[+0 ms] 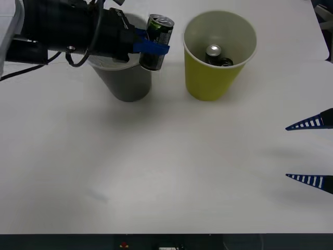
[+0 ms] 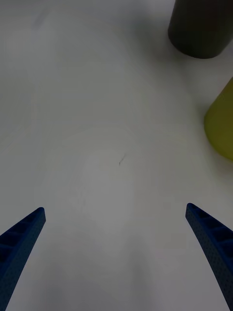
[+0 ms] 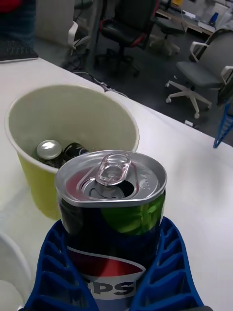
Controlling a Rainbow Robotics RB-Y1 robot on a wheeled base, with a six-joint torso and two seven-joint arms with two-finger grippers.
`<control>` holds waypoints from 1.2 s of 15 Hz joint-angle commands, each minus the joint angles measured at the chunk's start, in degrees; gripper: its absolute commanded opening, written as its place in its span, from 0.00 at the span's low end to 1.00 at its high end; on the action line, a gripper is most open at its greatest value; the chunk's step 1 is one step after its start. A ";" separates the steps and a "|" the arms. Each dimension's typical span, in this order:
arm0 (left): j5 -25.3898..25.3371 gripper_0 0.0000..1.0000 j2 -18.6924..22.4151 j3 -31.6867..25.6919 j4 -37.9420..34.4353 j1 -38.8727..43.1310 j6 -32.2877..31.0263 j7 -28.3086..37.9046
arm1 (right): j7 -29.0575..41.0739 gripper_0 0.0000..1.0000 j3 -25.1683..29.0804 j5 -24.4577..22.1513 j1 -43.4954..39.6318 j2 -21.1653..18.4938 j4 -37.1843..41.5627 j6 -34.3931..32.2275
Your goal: Put the can into the green bin and the plastic bottle into the gray bin
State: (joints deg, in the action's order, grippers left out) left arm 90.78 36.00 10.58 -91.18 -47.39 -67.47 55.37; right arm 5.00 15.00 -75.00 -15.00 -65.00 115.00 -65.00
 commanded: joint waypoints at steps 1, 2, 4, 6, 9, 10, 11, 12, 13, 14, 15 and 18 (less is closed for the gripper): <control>2.56 0.00 -2.43 5.86 3.21 -4.72 6.30 3.87 | 0.00 1.00 0.00 0.00 0.00 0.00 0.00 0.00; 3.09 0.00 -3.30 7.18 5.05 -6.39 7.70 3.87 | 0.00 1.00 0.00 0.00 0.00 0.00 0.00 0.00; 3.97 0.00 -5.24 12.18 10.24 -10.88 13.77 4.31 | 0.00 1.00 0.00 0.00 0.00 0.00 0.00 0.00; 4.23 0.00 -7.08 16.67 15.16 -14.66 19.13 4.93 | 0.00 1.00 0.00 0.00 0.00 0.00 0.00 0.00; 5.29 0.00 -10.34 18.69 22.37 -19.49 20.62 4.84 | 0.00 1.00 0.00 0.00 0.00 0.00 0.00 0.00; 5.90 0.00 -11.13 19.04 24.21 -20.81 20.71 4.75 | 0.00 1.00 0.00 0.00 0.00 0.00 0.00 0.00; 6.17 0.00 -12.27 20.36 26.85 -22.57 21.59 4.75 | 0.00 1.00 0.00 0.00 0.00 0.00 0.00 0.00; 6.25 0.00 -13.32 21.94 29.75 -24.41 22.91 4.66 | 0.00 1.00 0.00 0.00 0.00 0.00 0.00 0.00; 6.17 0.00 -14.47 23.08 32.56 -25.99 23.79 4.58 | 0.00 1.00 0.00 0.00 0.00 0.00 0.00 0.00; 6.08 0.00 -15.70 23.87 35.29 -27.58 24.40 4.49 | 0.00 1.00 0.00 0.00 0.00 0.00 0.00 0.00; 6.25 0.00 -17.28 24.31 38.19 -29.25 24.76 4.31 | 0.00 1.00 0.00 0.00 0.00 0.00 0.00 0.00; 7.92 0.00 -20.09 27.04 44.69 -34.08 24.76 4.58 | 0.00 1.00 0.00 0.00 0.00 0.00 0.00 0.00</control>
State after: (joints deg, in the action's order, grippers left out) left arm 98.14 16.62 36.62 -48.24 -80.07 -42.71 59.76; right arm 5.00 15.00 -75.00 -15.00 -65.00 115.00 -65.00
